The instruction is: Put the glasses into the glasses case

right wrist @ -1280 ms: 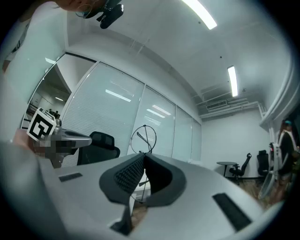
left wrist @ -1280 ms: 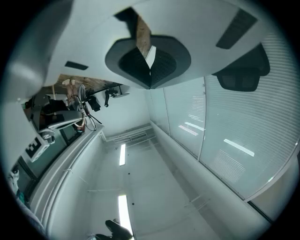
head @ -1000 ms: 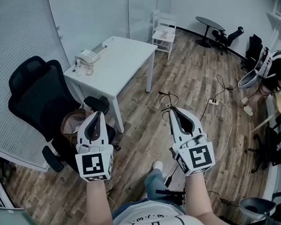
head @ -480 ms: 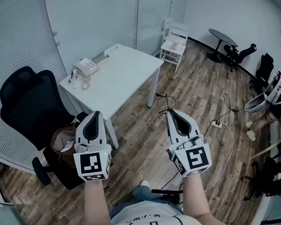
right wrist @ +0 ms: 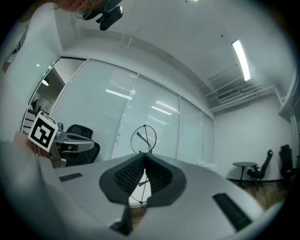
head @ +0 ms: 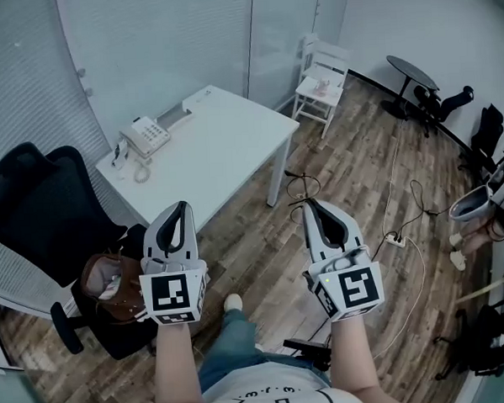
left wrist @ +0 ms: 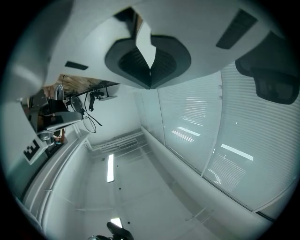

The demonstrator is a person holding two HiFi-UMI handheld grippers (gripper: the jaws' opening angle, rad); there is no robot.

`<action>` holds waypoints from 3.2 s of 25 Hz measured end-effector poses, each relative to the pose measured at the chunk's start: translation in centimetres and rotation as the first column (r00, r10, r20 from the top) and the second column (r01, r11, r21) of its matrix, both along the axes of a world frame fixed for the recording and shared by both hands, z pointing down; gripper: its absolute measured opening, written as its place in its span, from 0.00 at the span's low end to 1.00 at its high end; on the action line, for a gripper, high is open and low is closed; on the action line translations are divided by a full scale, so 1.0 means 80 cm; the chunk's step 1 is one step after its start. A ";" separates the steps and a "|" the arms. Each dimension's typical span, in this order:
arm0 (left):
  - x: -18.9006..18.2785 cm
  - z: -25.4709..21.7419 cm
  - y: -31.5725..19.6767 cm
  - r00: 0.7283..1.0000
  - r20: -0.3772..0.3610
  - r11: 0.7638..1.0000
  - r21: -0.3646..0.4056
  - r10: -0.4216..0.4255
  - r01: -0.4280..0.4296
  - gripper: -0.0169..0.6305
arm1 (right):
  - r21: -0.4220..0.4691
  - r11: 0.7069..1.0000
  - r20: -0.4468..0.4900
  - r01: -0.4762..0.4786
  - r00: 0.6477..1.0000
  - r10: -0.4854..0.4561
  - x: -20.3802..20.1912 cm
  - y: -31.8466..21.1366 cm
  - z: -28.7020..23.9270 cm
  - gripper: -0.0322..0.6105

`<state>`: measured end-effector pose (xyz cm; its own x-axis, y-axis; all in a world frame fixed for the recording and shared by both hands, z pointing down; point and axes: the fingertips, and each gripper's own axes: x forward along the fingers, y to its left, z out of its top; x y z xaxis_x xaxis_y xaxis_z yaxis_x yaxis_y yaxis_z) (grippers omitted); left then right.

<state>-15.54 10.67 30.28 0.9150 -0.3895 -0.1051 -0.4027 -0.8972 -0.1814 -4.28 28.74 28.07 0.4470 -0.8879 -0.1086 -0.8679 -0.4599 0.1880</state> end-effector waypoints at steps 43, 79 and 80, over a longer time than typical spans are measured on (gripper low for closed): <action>0.292 0.041 -0.529 0.852 0.070 0.845 -0.103 -0.520 0.524 0.05 | -0.154 0.840 -0.007 0.520 0.849 -0.528 0.403 -0.664 0.022 0.08; 0.303 0.113 -0.580 0.661 0.263 0.657 -0.114 -0.703 0.745 0.05 | -0.847 -0.084 0.177 0.525 0.129 -0.976 0.387 -0.906 0.266 0.08; 0.303 0.119 -0.580 0.656 0.271 0.652 -0.118 -0.705 0.749 0.05 | -0.854 -0.099 0.185 0.511 0.121 -0.975 0.384 -0.909 0.279 0.08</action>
<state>8.67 -35.72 39.83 0.3178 -0.9281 0.1939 -0.9194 -0.3517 -0.1762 26.47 -44.01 50.36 -0.4918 -0.3698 0.7883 -0.1795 0.9289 0.3238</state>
